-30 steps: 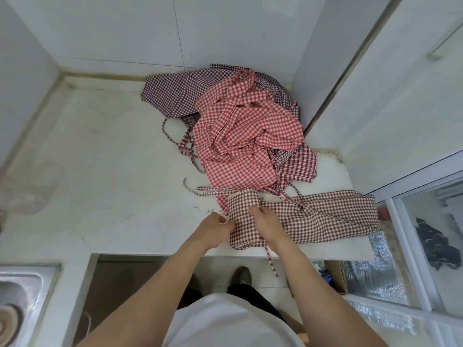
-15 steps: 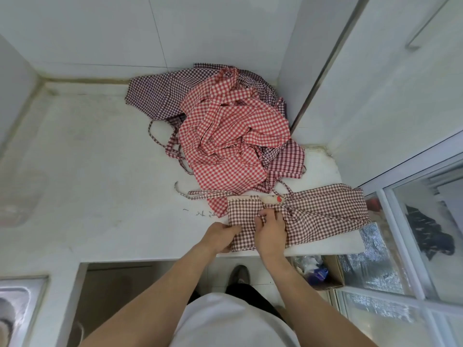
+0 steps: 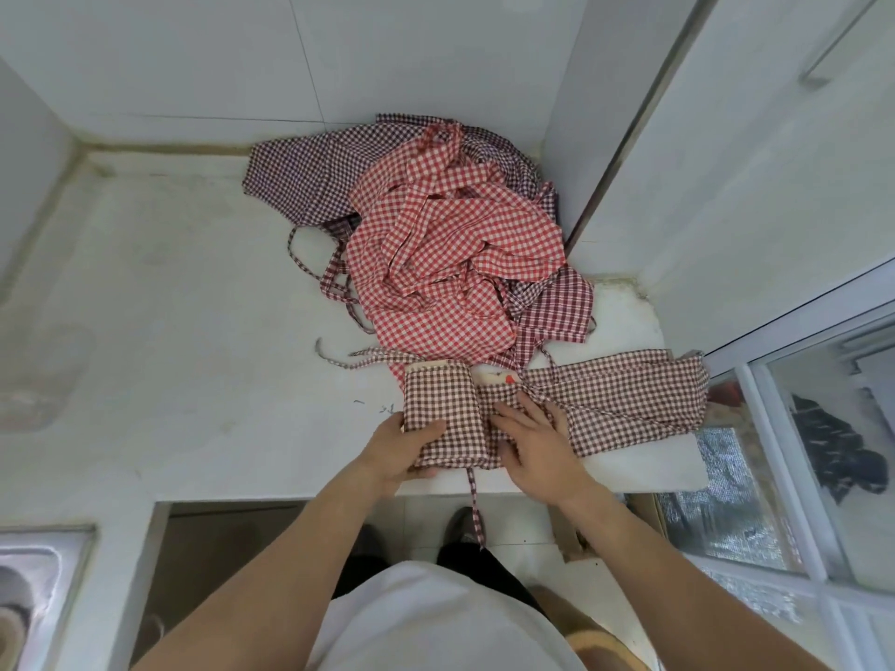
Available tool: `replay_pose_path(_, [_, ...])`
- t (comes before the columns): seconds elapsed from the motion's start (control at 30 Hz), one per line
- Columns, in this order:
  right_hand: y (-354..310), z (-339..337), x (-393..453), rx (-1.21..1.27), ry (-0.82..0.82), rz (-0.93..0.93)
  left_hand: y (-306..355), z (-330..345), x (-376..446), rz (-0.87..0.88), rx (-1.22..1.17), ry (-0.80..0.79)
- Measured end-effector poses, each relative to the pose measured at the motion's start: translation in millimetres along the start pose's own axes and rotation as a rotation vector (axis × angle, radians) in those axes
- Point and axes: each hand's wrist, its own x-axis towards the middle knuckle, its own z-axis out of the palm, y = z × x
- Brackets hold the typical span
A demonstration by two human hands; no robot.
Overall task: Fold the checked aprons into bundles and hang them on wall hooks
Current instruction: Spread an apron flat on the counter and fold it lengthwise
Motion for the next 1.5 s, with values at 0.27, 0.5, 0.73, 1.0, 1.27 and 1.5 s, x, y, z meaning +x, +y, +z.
replay_pose_path(0.27, [8, -17, 41, -0.197, -0.413, -0.019, 5, -18, 1, -0.096, 0.046, -0.106])
replay_pose_path(0.5, [8, -12, 59, -0.214, -0.373, 0.007, 11, -13, 3, -0.012, 0.201, 0.025])
replay_pose_path(0.73, [4, -4, 59, -0.212, -0.309, 0.034, 9, 10, 9, 0.248, 0.515, 0.354])
replay_pose_path(1.0, [-28, 16, 54, 0.082, -0.173, 0.023, 29, 11, -8, 0.497, 1.024, 0.721])
replay_pose_path(1.27, [-19, 6, 67, 0.575, -0.203, 0.211, 23, 63, -11, 0.412, 1.433, 0.396])
replay_pose_path(1.5, [-24, -22, 51, 0.709, 0.392, 0.496, 22, 64, -1, 0.344, 1.283, 0.32])
